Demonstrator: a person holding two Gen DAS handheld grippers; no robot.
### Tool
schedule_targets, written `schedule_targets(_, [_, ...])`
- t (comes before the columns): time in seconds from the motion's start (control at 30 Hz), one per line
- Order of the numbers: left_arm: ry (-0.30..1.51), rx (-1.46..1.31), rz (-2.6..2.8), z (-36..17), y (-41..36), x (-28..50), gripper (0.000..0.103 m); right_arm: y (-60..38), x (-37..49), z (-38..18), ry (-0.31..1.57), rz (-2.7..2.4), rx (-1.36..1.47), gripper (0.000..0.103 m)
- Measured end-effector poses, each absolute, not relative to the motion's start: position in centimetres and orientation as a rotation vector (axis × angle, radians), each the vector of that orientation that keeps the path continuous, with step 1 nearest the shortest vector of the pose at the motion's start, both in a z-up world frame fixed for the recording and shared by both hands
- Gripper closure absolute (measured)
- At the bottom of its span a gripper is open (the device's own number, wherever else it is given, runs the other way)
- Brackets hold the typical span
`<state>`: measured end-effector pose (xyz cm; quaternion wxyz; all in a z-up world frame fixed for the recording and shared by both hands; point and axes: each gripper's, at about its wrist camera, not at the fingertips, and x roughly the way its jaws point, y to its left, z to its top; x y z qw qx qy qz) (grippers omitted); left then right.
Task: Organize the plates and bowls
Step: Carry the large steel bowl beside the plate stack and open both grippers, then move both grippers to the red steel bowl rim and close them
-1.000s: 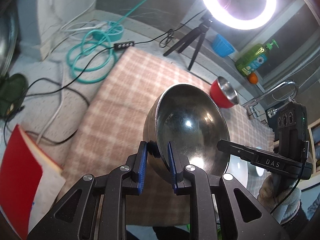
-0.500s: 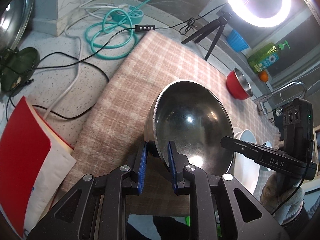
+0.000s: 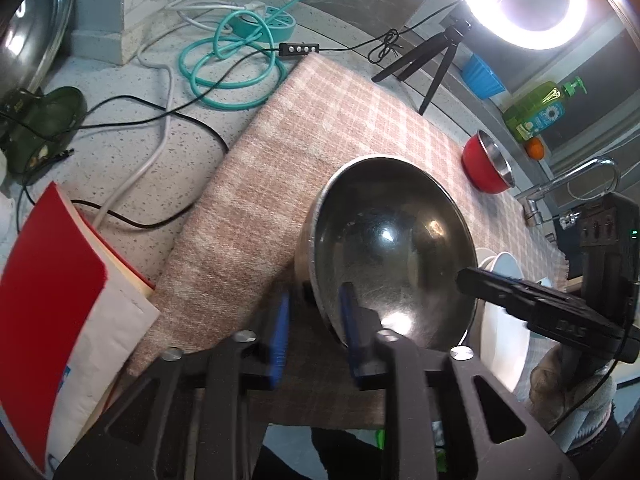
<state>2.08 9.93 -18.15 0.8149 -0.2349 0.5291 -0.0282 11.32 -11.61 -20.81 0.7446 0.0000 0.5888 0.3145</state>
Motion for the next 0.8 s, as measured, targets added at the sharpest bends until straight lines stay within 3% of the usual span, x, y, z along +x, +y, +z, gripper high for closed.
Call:
schedule_targets(0.03, [1.123,-0.502,-0.054,-18.0,10.1,2.0,0.057,-11.7,11.3,-20.5,1.271,0.683,-0.002,0.041])
schedule_targets(0.07, [1.115,-0.5,-0.049,-17.9,10.1,1.9,0.053,-11.9,11.2,-20.0,1.247,0.683,0.004,0.034])
schedule_targets(0.23, [1.099,-0.486,-0.041,-17.4,10.6,1.9,0.052,-12.8,11.6,-18.7,1.197,0.7,0.043,0.028])
schedule_targets(0.57, [1.028,-0.447,-0.043,-14.4,10.5,2.9,0.052,-15.2,12.4,-16.1,1.118,0.683,0.116,0.027])
schedule_targets(0.8, [0.954,-0.375,-0.078,-11.0,8.7,4.6,0.037,-18.8,13.1,-12.5,1.025,0.604,0.07,0.021])
